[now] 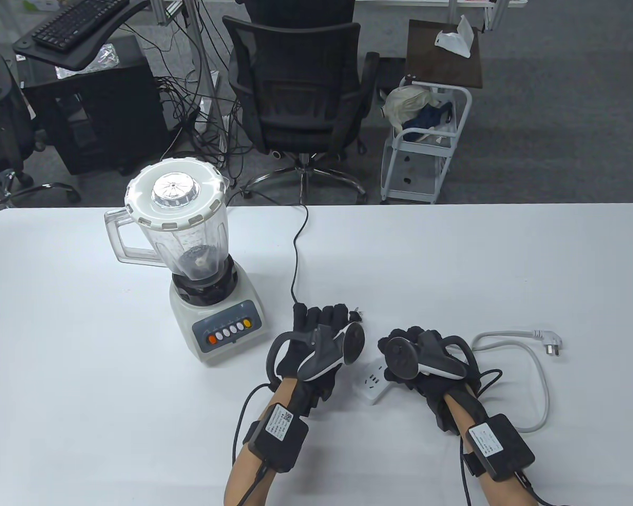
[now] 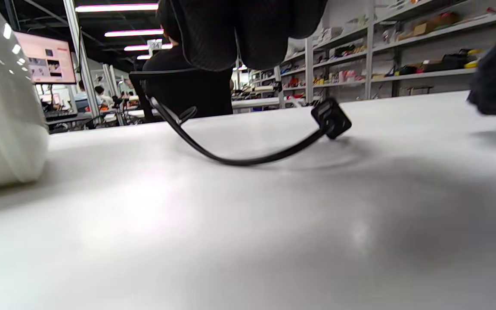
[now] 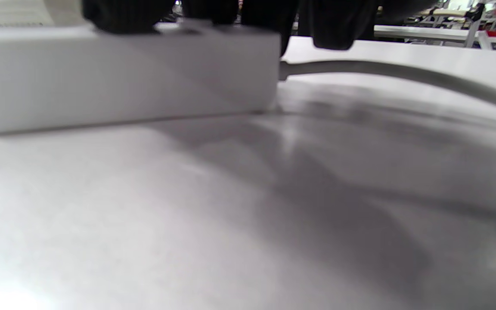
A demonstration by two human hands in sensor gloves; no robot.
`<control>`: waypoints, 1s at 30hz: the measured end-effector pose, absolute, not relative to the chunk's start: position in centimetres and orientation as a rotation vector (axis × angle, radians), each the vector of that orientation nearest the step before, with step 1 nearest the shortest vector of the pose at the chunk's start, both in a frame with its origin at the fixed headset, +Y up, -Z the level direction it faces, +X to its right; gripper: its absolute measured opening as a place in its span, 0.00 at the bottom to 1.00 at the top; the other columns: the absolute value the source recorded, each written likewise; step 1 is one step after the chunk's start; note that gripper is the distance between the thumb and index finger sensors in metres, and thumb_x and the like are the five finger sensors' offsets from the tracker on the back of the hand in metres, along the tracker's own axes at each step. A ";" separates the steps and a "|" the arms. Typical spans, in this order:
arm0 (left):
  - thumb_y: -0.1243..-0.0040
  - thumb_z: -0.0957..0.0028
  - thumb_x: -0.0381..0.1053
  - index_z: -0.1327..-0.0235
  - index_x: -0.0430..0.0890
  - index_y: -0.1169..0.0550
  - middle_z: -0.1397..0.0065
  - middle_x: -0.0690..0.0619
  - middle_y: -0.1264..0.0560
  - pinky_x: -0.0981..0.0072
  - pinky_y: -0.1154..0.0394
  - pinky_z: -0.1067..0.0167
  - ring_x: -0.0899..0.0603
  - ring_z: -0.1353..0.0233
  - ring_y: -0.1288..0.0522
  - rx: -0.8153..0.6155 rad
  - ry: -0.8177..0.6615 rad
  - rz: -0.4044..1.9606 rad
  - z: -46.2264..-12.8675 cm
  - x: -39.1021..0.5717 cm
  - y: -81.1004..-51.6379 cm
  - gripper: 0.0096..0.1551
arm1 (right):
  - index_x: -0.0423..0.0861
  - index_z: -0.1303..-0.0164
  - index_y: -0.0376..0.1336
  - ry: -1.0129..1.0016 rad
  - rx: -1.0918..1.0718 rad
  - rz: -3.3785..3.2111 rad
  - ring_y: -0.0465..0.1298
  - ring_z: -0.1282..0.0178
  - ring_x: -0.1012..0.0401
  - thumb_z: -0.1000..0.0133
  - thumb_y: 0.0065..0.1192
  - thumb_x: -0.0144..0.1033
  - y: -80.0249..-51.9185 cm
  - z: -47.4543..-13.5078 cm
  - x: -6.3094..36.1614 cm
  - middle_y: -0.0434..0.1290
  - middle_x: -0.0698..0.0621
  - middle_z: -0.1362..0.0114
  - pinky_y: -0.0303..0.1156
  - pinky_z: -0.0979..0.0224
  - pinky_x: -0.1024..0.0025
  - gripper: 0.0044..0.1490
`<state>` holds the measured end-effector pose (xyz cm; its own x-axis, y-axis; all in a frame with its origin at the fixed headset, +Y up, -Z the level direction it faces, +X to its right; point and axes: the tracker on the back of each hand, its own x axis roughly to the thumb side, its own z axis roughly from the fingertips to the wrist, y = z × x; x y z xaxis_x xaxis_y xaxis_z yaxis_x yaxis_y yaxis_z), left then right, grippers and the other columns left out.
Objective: Unplug the blender
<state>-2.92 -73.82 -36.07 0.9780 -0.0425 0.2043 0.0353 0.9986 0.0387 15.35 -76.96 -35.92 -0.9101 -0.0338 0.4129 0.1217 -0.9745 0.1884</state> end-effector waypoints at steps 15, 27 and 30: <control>0.72 0.48 0.71 0.14 0.54 0.47 0.11 0.49 0.42 0.34 0.52 0.20 0.35 0.13 0.40 0.136 -0.211 -0.068 -30.1 -12.9 -70.5 0.47 | 0.41 0.19 0.41 -0.197 -0.626 -3.045 0.52 0.19 0.31 0.48 0.37 0.58 -74.8 -33.2 18.4 0.50 0.34 0.15 0.50 0.23 0.31 0.51; 0.76 0.48 0.73 0.12 0.53 0.59 0.08 0.43 0.57 0.25 0.61 0.23 0.28 0.11 0.58 0.191 -0.162 -0.120 -28.4 -17.4 -71.1 0.51 | 0.39 0.18 0.34 0.074 -0.435 -3.002 0.39 0.20 0.25 0.49 0.32 0.62 -72.8 -29.8 23.4 0.39 0.29 0.14 0.37 0.26 0.24 0.56; 0.77 0.49 0.73 0.13 0.54 0.61 0.08 0.43 0.60 0.23 0.61 0.24 0.27 0.11 0.60 0.179 -0.158 -0.140 -28.3 -17.8 -71.5 0.51 | 0.38 0.18 0.32 0.112 -0.389 -3.019 0.38 0.20 0.25 0.49 0.28 0.61 -73.0 -29.5 24.2 0.38 0.29 0.14 0.36 0.26 0.24 0.56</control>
<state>-17.80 -71.47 -28.27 0.9779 -0.1521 0.1432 0.1240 0.9743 0.1879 24.23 -72.97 -29.49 -0.9630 -0.1039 0.2488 0.0852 -0.9928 -0.0847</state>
